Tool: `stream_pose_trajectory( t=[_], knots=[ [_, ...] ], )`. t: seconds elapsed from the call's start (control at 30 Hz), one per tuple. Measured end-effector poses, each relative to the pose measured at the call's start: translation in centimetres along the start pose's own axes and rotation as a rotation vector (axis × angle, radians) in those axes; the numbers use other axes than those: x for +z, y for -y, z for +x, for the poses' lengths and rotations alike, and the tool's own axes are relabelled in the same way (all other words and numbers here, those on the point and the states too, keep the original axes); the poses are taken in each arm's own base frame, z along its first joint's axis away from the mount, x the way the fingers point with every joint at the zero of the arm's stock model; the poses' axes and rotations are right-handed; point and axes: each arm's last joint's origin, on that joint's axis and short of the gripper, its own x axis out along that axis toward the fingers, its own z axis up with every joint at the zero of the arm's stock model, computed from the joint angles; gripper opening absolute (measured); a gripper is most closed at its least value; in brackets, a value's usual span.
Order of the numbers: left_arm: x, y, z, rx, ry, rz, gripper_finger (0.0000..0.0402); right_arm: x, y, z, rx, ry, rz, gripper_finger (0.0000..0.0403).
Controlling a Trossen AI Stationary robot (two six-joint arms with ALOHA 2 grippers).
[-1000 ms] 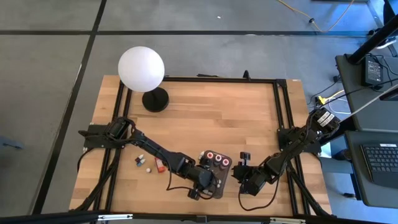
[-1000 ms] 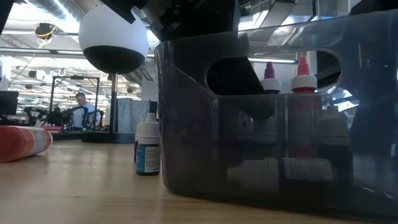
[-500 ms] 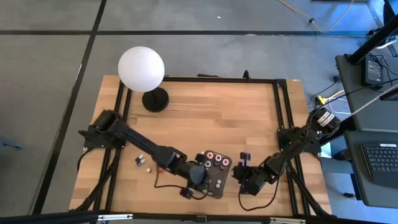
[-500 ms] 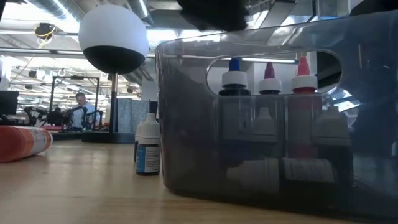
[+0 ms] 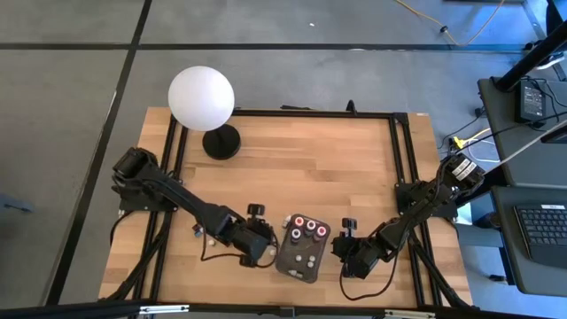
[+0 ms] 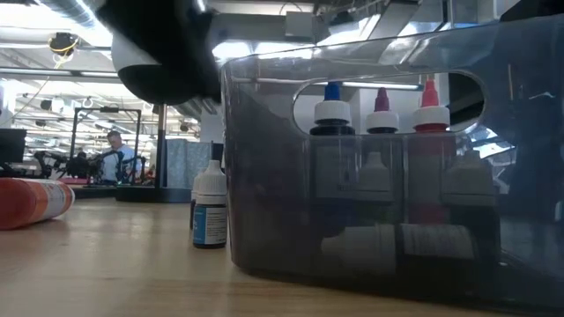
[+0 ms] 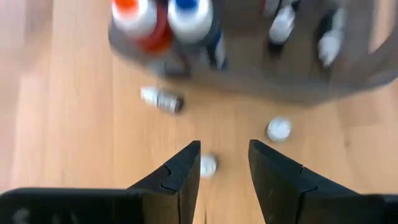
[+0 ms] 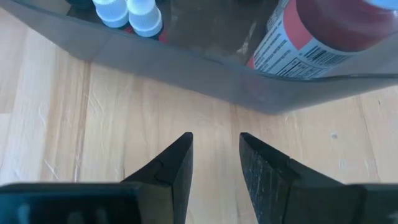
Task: Pick & Place food coloring
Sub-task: Put the small food coloring bottle into the black bin
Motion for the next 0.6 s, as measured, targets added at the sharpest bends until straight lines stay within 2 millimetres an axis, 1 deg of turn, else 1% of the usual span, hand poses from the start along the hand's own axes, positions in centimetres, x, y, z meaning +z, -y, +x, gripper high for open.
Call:
stream_pose_trajectory(
  t=[0.13,0.27,0.4,0.5,0.6],
  knots=[
    [-1.6,-0.7,1.3,0.024,-0.057,-0.076,0.0143,0.0,0.0,0.0,0.000,0.000,-0.001,0.0134],
    [-2.4,-1.4,2.0,0.046,-0.086,-0.145,0.0161,0.0,0.0,0.0,-0.001,0.000,-0.003,0.0134],
    [-2.3,-1.7,2.3,0.030,-0.076,-0.175,0.0187,0.0,0.0,0.0,-0.003,-0.002,-0.005,0.0134],
    [-2.2,-1.7,2.3,0.019,-0.067,-0.155,0.0206,0.0,0.0,0.0,-0.004,-0.003,-0.006,0.0134],
    [-2.1,-1.7,2.3,0.033,-0.053,-0.143,0.0217,0.0,0.0,0.0,-0.004,-0.004,-0.006,0.0134]
  ],
)
